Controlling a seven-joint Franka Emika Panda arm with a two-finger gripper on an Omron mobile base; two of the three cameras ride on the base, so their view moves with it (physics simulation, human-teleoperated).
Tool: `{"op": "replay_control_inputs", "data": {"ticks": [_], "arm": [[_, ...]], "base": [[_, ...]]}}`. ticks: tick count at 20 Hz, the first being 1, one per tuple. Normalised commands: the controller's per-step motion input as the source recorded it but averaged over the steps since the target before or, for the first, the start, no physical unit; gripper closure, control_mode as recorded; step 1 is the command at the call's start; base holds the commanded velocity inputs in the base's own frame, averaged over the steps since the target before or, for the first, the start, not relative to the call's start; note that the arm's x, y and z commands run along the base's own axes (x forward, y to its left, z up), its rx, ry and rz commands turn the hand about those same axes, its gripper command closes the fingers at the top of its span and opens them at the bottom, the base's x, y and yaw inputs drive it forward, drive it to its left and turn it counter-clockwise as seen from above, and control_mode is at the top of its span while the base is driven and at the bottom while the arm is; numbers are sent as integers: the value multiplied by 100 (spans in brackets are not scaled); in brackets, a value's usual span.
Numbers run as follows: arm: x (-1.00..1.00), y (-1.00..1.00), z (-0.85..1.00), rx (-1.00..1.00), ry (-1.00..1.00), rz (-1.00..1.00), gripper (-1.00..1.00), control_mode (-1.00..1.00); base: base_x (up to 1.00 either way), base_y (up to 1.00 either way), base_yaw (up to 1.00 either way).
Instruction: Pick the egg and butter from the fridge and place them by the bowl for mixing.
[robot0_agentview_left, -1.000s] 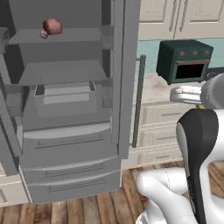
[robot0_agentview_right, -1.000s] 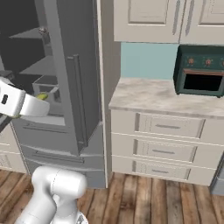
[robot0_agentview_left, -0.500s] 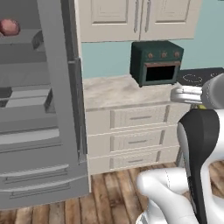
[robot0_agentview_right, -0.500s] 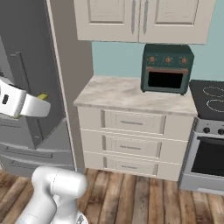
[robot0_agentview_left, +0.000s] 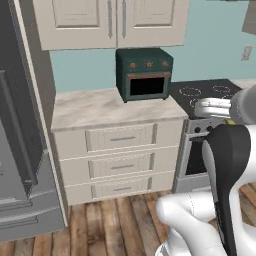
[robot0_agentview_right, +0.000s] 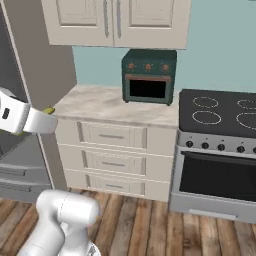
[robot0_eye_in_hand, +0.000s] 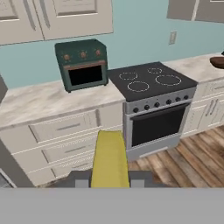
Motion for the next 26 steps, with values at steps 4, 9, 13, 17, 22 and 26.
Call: {"op": "replay_control_inputs", "data": {"ticks": [4,9,13,17,22,26], "arm": [[0,0,0,0,0,0,100,100],[0,0,0,0,0,0,100,100],[0,0,0,0,0,0,100,100],[0,0,0,0,0,0,100,100],[0,0,0,0,0,0,100,100],[0,0,0,0,0,0,100,100]], "base": [[7,-91,0],[20,-92,0],[32,-99,0],[23,-96,0],[13,-100,0],[0,-89,0]]}}
